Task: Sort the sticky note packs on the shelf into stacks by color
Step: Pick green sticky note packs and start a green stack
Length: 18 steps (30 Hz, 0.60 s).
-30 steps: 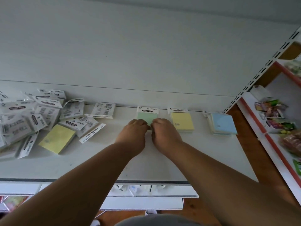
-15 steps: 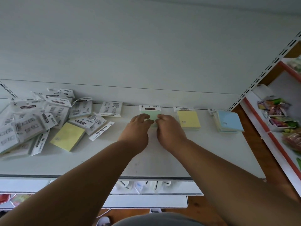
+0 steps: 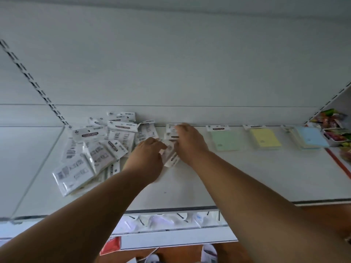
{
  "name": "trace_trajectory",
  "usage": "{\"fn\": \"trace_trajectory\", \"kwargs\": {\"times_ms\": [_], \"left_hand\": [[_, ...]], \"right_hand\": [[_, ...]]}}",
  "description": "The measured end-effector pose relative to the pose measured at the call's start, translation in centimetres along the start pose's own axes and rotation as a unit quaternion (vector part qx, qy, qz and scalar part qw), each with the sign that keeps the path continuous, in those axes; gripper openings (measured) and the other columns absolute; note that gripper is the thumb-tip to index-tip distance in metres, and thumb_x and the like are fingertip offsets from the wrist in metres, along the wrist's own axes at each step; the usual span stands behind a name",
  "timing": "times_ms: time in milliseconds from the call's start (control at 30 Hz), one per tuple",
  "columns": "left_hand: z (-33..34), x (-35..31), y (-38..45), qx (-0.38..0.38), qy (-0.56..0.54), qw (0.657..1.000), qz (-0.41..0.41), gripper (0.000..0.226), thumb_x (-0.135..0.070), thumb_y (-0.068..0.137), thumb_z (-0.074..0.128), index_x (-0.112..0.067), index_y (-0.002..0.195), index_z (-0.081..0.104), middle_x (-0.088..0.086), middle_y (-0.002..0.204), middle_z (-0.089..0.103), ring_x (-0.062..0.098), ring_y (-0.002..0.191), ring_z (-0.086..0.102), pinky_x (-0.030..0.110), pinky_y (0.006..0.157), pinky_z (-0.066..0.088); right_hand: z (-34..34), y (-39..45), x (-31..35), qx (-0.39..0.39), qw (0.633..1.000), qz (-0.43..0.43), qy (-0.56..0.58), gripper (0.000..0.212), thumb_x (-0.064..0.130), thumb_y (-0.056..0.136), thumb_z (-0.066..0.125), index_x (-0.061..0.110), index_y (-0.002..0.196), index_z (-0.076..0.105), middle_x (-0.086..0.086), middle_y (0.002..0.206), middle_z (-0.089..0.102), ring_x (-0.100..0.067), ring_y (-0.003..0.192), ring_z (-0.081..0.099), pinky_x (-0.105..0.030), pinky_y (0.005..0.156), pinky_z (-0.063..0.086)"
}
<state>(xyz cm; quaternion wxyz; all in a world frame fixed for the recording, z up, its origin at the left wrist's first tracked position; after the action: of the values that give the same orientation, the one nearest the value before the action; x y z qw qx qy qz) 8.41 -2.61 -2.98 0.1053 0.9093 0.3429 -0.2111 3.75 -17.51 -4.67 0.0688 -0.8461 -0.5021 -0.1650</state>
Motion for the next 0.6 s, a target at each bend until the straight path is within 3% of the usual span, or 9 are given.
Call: {"fn": "trace_trajectory", "kwargs": {"times_ms": [133, 267, 333, 400, 467, 533, 600], "left_hand": [[-0.4, 1.4, 0.2, 0.051, -0.039, 0.998, -0.003, 0.044, -0.011, 0.086, 0.05, -0.019, 0.129, 0.057, 0.006, 0.136, 0.053, 0.027, 0.121, 0.053, 0.037, 0.101, 0.045], [-0.8, 2.7, 1.1, 0.021, -0.119, 0.992, -0.041, 0.061, -0.018, 0.085, 0.062, -0.022, 0.141, 0.039, 0.008, 0.138, 0.046, 0.027, 0.121, 0.05, 0.044, 0.101, 0.045], [-1.0, 2.8, 1.3, 0.0, -0.129, 0.991, -0.036, 0.066, -0.021, 0.083, 0.066, -0.021, 0.142, 0.037, 0.008, 0.14, 0.045, 0.028, 0.126, 0.045, 0.044, 0.105, 0.041], [-1.2, 2.3, 1.4, -0.008, -0.122, 0.992, -0.007, 0.058, -0.023, 0.083, 0.067, -0.021, 0.137, 0.045, 0.006, 0.135, 0.051, 0.026, 0.124, 0.047, 0.042, 0.105, 0.04], [-1.4, 1.5, 1.2, -0.011, -0.157, 0.988, 0.005, 0.035, -0.02, 0.085, 0.066, -0.023, 0.119, 0.061, -0.001, 0.114, 0.061, 0.019, 0.108, 0.058, 0.036, 0.094, 0.047], [-1.4, 0.5, 0.8, 0.002, -0.197, 0.98, -0.002, 0.014, -0.02, 0.086, 0.066, -0.027, 0.098, 0.064, -0.011, 0.094, 0.065, 0.01, 0.088, 0.061, 0.028, 0.081, 0.05], [-0.9, -0.6, 0.6, 0.043, -0.236, 0.971, -0.014, 0.012, -0.023, 0.087, 0.066, -0.031, 0.093, 0.062, -0.014, 0.087, 0.067, 0.005, 0.081, 0.063, 0.027, 0.077, 0.052]], "right_hand": [[-0.3, 0.7, 1.0, -0.047, 0.997, 0.021, -0.057, 0.019, 0.012, 0.085, 0.051, 0.011, 0.101, 0.061, -0.011, 0.108, 0.062, -0.033, 0.103, 0.056, -0.038, 0.081, 0.047], [-1.6, -0.8, 1.5, -0.122, 0.989, 0.001, 0.085, 0.012, 0.017, 0.088, 0.056, 0.008, 0.094, 0.059, -0.01, 0.098, 0.059, -0.028, 0.091, 0.056, -0.034, 0.072, 0.043], [-2.9, -2.1, 2.1, -0.119, 0.976, 0.035, 0.18, 0.014, 0.018, 0.088, 0.058, 0.008, 0.098, 0.061, -0.004, 0.094, 0.06, -0.019, 0.083, 0.056, -0.028, 0.068, 0.042], [-3.8, -3.2, 2.2, -0.091, 0.956, 0.083, 0.266, 0.009, 0.019, 0.085, 0.059, 0.011, 0.087, 0.062, 0.002, 0.073, 0.058, -0.013, 0.064, 0.052, -0.027, 0.058, 0.04], [-4.4, -3.9, 1.4, -0.09, 0.931, 0.115, 0.335, 0.011, 0.021, 0.082, 0.062, 0.011, 0.078, 0.061, 0.005, 0.06, 0.053, -0.01, 0.055, 0.046, -0.026, 0.054, 0.036], [-5.1, -4.6, 0.2, -0.103, 0.9, 0.149, 0.397, 0.013, 0.025, 0.076, 0.064, 0.013, 0.078, 0.064, 0.003, 0.063, 0.057, -0.013, 0.059, 0.049, -0.03, 0.058, 0.039], [-5.9, -5.3, -1.0, -0.1, 0.87, 0.17, 0.452, 0.011, 0.024, 0.074, 0.067, 0.015, 0.081, 0.068, 0.0, 0.069, 0.065, -0.015, 0.064, 0.056, -0.033, 0.063, 0.043]]}}
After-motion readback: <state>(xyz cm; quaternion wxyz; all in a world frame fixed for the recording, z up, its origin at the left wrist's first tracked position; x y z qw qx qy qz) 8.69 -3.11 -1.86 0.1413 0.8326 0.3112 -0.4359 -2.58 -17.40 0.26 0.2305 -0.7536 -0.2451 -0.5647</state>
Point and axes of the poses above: each hand's wrist, its own y-axis towards the middle knuckle, its own z-axis out of the palm, x = y × z, the point moved 3 cm from there along y, towards the middle knuckle
